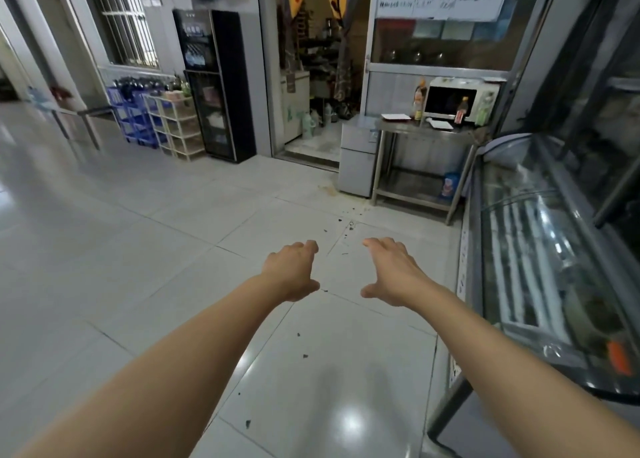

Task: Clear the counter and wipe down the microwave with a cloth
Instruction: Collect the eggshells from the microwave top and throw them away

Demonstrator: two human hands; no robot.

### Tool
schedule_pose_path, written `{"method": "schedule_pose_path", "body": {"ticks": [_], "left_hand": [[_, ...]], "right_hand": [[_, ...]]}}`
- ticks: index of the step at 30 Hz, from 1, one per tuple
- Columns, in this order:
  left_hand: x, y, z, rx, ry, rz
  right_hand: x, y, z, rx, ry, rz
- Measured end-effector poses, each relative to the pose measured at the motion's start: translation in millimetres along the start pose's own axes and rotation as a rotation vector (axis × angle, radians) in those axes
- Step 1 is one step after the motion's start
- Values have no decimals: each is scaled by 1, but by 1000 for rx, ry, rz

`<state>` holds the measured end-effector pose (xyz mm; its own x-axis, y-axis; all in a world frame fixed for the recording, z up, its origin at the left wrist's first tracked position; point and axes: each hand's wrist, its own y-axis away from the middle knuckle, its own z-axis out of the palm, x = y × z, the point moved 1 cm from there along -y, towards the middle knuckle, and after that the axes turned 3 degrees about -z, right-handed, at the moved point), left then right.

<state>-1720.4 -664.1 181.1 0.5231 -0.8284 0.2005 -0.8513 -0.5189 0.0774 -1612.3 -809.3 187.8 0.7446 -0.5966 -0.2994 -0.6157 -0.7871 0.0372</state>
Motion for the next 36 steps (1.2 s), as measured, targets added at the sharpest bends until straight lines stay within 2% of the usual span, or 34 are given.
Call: {"method": "schedule_pose_path", "body": {"ticks": [17, 22, 28, 36], "left_hand": [[-25, -361, -45, -29, -73, 265], [-16, -445, -51, -54, -8, 322], [2, -541, -41, -62, 2, 356], [63, -711, -39, -55, 25, 316]], "right_hand": [[55, -295, -40, 101, -18, 222], [83, -356, -52, 107, -25, 290], [134, -443, -57, 134, -29, 325], [245, -591, -90, 139, -40, 319]]}}
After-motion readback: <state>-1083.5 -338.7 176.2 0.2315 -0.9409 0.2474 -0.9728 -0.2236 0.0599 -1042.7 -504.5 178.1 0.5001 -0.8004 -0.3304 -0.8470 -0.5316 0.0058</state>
